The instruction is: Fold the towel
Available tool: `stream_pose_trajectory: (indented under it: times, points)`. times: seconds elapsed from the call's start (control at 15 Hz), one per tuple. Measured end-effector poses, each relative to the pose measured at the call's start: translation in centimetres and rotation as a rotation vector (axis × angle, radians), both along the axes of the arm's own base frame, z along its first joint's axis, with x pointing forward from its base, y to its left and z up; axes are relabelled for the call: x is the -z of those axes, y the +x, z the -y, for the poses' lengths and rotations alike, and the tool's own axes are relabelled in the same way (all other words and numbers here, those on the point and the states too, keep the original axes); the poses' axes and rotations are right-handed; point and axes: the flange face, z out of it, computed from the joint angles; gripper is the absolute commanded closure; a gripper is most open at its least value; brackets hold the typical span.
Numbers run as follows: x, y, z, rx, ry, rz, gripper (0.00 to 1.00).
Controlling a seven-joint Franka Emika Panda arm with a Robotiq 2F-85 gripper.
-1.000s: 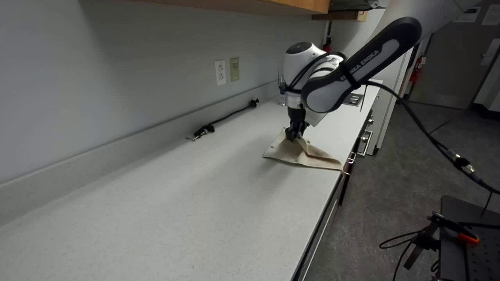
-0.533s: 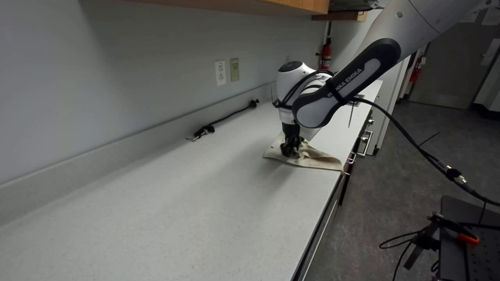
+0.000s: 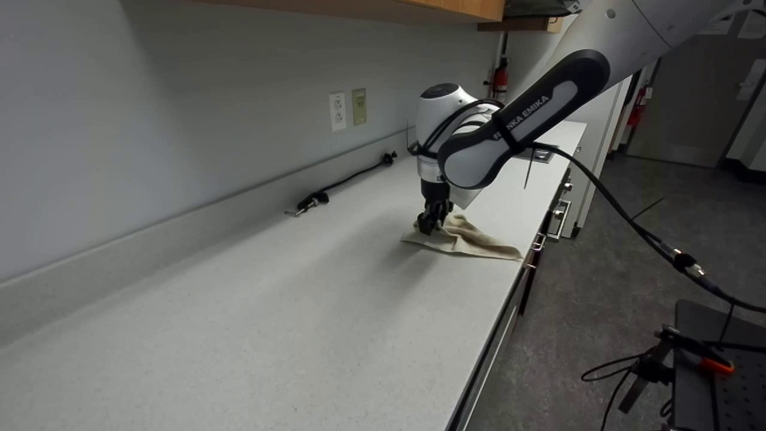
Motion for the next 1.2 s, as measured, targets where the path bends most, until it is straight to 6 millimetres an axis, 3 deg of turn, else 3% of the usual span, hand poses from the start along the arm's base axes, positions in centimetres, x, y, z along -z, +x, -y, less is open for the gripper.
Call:
stream_pose_trajectory:
  times: [0.07,0.2,0.73,1.2]
  points:
    - [-0.1,0.1,-0.4,-0.010,0.011,0.000,0.65]
    - [-0.2,0.2,-0.9,-0.023,0.028,-0.001,0.59]
    - [-0.2,0.2,-0.7,-0.047,0.042,-0.009,0.00]
    - [-1.2,-0.7,-1.0,-0.051,0.111,-0.019,0.00]
